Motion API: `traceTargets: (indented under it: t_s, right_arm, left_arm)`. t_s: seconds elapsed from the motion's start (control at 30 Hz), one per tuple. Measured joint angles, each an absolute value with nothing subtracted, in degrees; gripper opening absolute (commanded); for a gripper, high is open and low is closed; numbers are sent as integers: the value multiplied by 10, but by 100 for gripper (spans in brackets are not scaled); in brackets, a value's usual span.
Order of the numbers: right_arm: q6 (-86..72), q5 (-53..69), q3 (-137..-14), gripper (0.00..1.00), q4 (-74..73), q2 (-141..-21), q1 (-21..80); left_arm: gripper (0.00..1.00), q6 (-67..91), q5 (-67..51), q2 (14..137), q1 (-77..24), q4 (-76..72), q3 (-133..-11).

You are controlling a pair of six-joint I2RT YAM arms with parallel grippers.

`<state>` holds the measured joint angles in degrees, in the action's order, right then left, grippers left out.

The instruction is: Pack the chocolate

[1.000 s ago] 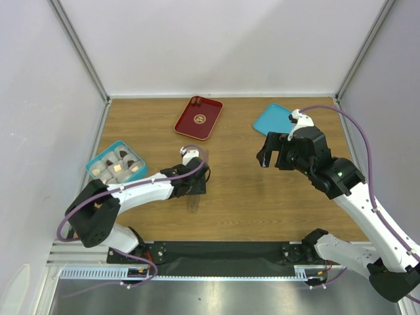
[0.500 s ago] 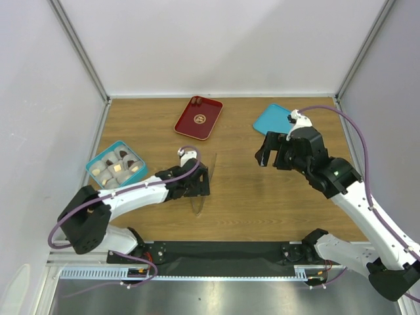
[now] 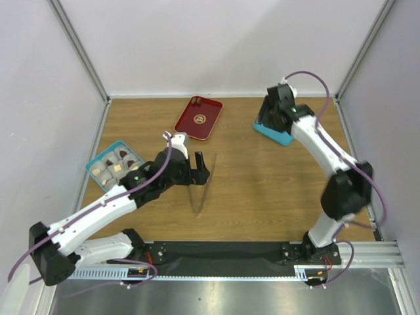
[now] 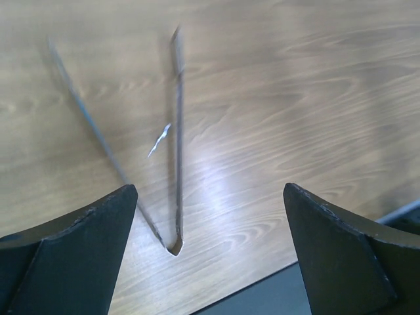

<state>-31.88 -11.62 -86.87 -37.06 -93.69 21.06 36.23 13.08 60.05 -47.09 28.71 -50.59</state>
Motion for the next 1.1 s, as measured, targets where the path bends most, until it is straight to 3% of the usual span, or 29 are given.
traceTargets:
  t_s: [0.37,0.9,1.1]
  right_arm:
    - [-380,-160,-1259,52,-437,-1313,175]
    - [-378,-154,-1275,52,-373,-1412,131]
    - [-360,-160,-1336,49,-360,-1481,137]
  left_arm:
    - [100,301,99,585,-471,322,-553]
    - [100,267,108,500,-471,313,-546]
    - [100,284,104,482,-471,308,-528]
